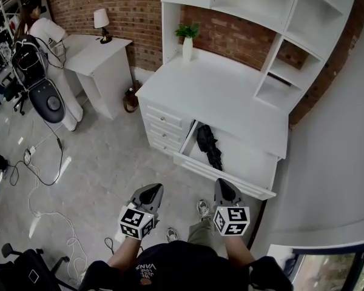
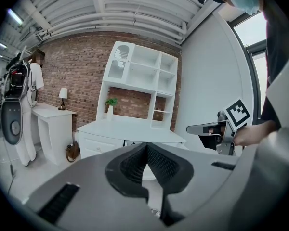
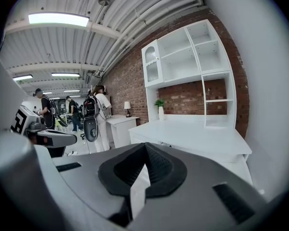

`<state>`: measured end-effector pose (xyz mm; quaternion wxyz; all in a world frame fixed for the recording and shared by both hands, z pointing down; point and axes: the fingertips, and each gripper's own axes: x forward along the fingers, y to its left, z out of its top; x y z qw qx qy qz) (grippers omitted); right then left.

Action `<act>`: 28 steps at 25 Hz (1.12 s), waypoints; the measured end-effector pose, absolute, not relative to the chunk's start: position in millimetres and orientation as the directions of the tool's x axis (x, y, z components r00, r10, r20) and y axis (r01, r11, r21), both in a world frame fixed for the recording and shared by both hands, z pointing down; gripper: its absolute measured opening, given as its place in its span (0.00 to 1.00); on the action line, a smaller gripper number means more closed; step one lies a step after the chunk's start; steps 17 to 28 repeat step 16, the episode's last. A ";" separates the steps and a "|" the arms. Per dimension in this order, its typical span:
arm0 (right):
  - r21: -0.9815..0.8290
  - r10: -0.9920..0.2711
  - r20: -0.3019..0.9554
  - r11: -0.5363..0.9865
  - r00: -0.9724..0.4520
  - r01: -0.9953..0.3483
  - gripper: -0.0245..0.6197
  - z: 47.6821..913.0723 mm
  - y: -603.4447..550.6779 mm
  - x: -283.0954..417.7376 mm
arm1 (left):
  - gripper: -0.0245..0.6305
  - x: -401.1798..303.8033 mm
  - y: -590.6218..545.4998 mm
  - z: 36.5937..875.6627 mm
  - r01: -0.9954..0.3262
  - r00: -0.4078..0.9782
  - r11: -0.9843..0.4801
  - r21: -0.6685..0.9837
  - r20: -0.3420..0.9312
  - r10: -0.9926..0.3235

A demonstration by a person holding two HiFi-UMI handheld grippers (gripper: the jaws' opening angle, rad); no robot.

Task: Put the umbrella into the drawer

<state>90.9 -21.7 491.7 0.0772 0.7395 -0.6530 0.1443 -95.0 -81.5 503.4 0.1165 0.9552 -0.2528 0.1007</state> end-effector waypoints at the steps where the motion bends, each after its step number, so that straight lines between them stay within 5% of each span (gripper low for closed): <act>1: -0.073 -0.943 0.316 -0.135 0.105 -0.988 0.04 492.4 -21.6 90.4 | 0.05 -94.8 -81.1 503.5 -0.505 0.852 -0.845 0.173 0.252 -0.458; 28: -0.068 -0.931 0.350 -0.136 0.104 -0.988 0.04 506.3 -30.5 99.0 | 0.05 -84.9 -95.3 517.0 -0.518 0.845 -0.835 0.187 0.262 -0.466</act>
